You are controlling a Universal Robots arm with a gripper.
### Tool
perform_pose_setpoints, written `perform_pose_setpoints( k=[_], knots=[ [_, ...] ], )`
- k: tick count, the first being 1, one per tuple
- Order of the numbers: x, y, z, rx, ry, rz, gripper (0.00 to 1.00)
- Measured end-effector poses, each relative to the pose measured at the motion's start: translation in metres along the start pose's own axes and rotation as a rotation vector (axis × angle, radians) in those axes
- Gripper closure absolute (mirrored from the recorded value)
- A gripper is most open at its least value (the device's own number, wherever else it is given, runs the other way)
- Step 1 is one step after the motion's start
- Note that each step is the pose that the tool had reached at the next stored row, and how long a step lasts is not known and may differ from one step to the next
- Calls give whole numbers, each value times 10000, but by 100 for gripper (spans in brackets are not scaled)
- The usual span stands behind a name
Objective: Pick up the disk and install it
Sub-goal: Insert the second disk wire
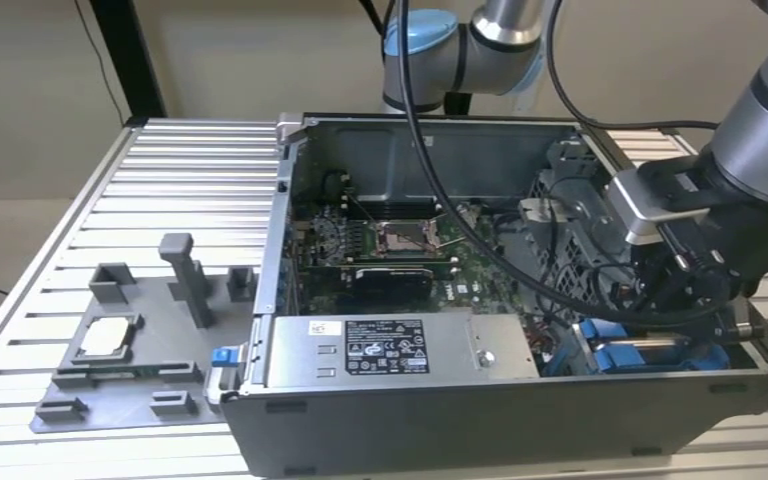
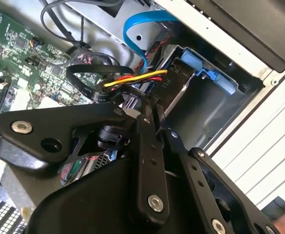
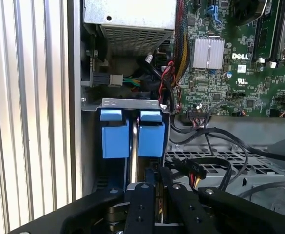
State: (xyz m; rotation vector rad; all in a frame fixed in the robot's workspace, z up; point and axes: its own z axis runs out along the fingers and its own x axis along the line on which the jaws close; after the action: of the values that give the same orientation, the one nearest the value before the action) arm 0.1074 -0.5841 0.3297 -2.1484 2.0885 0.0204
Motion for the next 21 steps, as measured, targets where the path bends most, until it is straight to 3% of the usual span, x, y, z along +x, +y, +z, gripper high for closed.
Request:
perform_pose_setpoints(
  k=[2,3,5,15,21],
  knots=[
    [0,0,2,0,-5,0,100],
    [0,0,4,0,-8,0,0],
    [-2,-3,-36,-1,-35,13,0],
    [-60,-16,-501,4,-8,94,0],
    [-65,-15,-523,4,0,99,0]
  ],
)
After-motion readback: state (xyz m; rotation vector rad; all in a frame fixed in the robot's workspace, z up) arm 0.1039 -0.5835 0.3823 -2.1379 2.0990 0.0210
